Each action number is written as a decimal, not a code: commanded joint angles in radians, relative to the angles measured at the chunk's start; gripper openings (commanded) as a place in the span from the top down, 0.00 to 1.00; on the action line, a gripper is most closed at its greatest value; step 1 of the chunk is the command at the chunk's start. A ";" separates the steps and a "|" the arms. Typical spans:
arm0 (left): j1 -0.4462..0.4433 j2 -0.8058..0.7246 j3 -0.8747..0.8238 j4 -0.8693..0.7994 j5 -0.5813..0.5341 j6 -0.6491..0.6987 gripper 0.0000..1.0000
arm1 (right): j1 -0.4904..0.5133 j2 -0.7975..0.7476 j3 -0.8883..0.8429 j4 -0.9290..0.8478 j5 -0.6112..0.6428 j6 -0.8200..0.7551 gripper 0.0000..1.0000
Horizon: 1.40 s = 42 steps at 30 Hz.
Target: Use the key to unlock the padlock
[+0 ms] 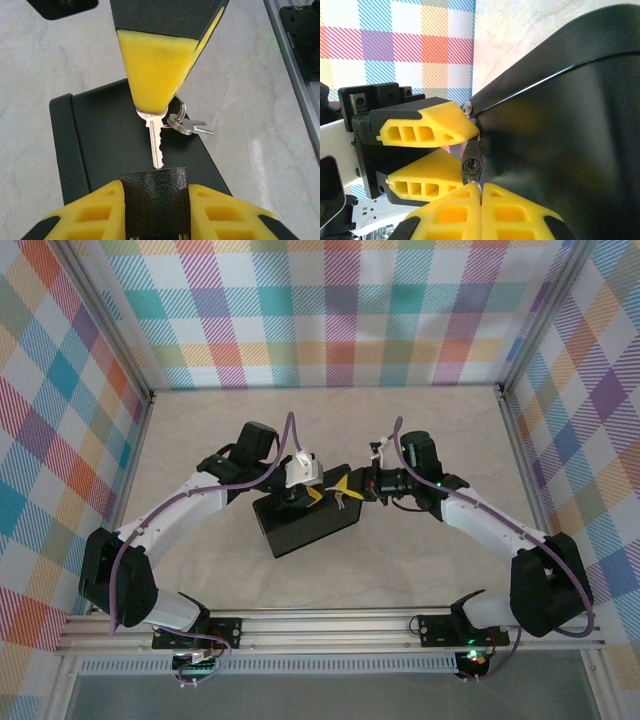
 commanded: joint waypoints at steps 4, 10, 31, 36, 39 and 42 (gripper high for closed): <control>-0.011 -0.021 -0.017 0.031 0.052 0.009 0.82 | 0.024 0.011 0.037 -0.015 -0.038 -0.026 0.97; -0.011 -0.034 -0.034 0.032 0.051 0.012 0.82 | -0.011 -0.010 0.014 0.005 -0.037 -0.003 0.97; -0.011 -0.025 -0.030 0.028 0.054 0.018 0.82 | -0.024 -0.033 -0.042 0.027 -0.035 0.007 0.97; -0.011 -0.016 -0.025 0.024 0.059 0.018 0.82 | -0.017 -0.031 -0.037 0.045 -0.046 0.013 0.97; -0.010 -0.014 -0.028 0.020 0.061 0.019 0.82 | -0.015 -0.033 -0.030 0.047 -0.037 0.014 0.97; -0.011 -0.015 -0.028 0.018 0.061 0.019 0.82 | -0.020 -0.036 -0.022 0.031 -0.024 -0.005 0.97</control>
